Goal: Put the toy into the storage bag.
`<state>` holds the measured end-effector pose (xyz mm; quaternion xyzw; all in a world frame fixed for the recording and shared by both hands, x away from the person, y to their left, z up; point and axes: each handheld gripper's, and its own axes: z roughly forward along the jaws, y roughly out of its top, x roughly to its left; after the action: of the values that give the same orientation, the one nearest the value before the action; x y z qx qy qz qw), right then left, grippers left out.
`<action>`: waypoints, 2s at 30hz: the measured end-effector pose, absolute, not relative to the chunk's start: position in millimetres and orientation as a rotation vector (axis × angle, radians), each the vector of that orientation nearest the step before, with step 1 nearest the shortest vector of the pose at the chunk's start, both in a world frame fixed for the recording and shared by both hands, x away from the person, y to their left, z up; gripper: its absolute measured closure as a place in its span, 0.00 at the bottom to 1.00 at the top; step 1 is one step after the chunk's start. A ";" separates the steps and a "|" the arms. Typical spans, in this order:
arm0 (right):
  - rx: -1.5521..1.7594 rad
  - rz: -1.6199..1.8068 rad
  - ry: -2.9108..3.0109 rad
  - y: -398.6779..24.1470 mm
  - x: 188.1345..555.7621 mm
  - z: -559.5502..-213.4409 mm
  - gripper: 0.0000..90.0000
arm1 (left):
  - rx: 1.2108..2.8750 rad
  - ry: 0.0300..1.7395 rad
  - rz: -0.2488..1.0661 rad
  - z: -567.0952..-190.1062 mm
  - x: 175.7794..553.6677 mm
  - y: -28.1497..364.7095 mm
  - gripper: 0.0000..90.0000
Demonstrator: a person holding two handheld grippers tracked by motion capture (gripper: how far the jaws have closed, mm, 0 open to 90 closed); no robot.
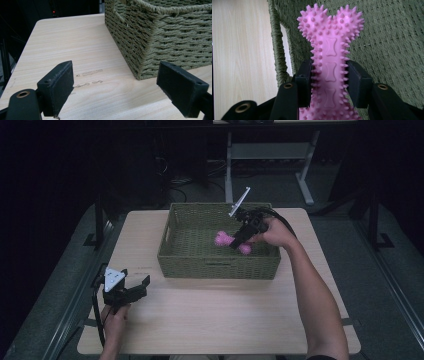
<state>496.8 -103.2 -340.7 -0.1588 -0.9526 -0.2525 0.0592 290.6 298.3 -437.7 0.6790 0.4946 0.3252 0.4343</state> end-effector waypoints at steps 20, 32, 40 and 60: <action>-0.517 -0.719 -2.857 -103.2 502.0 -362.0 0.64 | 1.694 1.227 0.810 -437.6 290.1 298.3 0.15; -0.520 -0.714 -2.851 -101.0 500.9 -363.6 0.64 | 1.694 1.225 0.811 -437.5 289.8 298.2 0.15; -0.534 -0.703 -2.844 -103.5 500.2 -369.6 0.64 | 1.691 1.225 0.808 -437.3 289.7 298.3 0.15; -0.547 -0.655 -2.838 -100.4 500.7 -383.7 0.64 | 1.690 1.224 0.808 -437.2 289.6 298.1 0.15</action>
<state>500.7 -100.4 -383.7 -0.1837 -0.9539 -0.2200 0.0888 289.6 298.1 -437.2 0.6792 0.4922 0.3249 0.4368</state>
